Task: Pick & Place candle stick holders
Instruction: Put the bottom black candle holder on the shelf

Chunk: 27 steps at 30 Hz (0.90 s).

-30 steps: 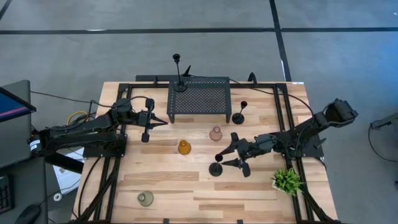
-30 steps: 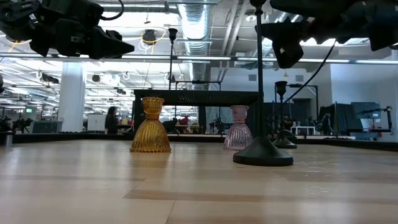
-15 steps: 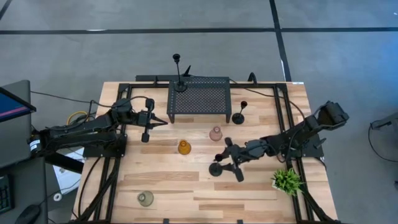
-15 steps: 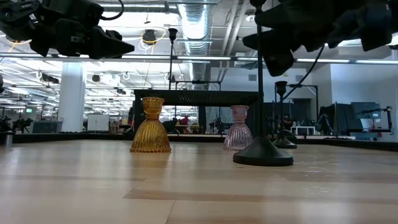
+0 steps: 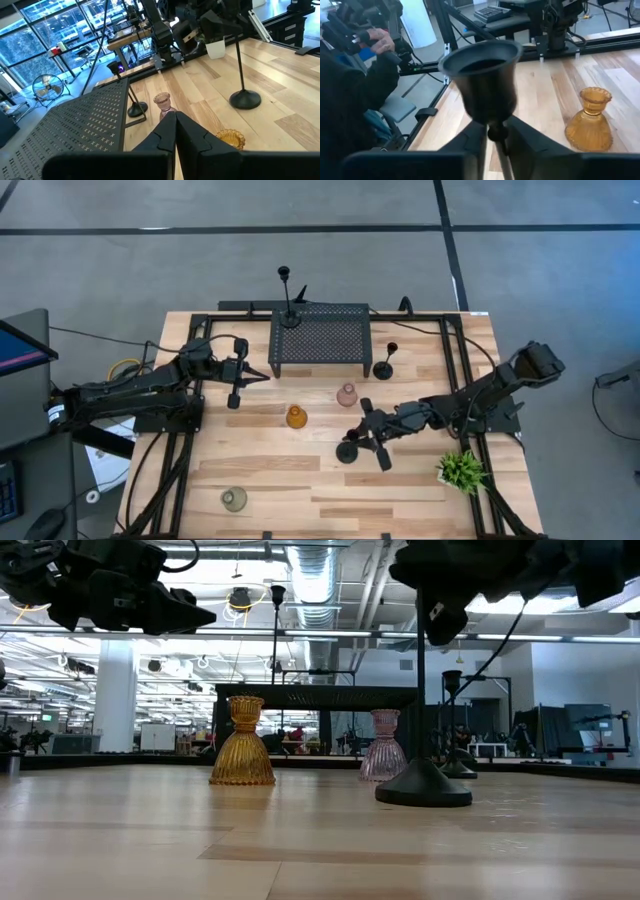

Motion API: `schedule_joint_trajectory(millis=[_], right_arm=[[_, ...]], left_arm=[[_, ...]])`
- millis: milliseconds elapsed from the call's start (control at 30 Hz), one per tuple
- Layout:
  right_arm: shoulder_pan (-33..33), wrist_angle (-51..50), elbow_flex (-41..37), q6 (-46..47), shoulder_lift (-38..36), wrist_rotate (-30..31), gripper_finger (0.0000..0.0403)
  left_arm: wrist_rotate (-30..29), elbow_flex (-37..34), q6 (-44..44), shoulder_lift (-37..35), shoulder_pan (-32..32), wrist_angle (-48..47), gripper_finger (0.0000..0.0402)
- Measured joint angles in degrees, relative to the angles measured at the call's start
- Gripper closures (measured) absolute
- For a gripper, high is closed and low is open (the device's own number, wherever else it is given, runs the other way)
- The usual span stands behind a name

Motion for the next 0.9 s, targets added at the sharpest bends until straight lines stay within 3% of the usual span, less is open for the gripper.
schedule_joint_trajectory(millis=[67, 200, 367, 467, 900], right_arm=[[0.0, -1.6, 0.0, 0.0, -1.1, 0.7, 0.0384], [-0.4, -4.9, 0.0, 0.0, -3.9, 4.6, 0.0381], [-3.3, -7.6, 0.0, 0.0, -8.8, 4.3, 0.0382], [-5.9, -14.7, 1.9, 0.0, -12.5, 2.8, 0.0386], [-18.3, -41.9, 24.0, -10.8, -16.2, -7.6, 0.0386]], left_arm=[[0.0, 0.0, 0.0, 0.0, 0.0, 0.0, 0.0393], [0.0, 0.0, 0.0, 0.0, 0.0, 0.0, 0.0395], [0.0, 0.0, 0.0, 0.0, 0.0, 0.0, 0.0396], [0.0, 0.0, 0.0, 0.0, 0.0, 0.0, 0.0394], [0.0, 0.0, 0.0, 0.0, 0.0, 0.0, 0.0393]])
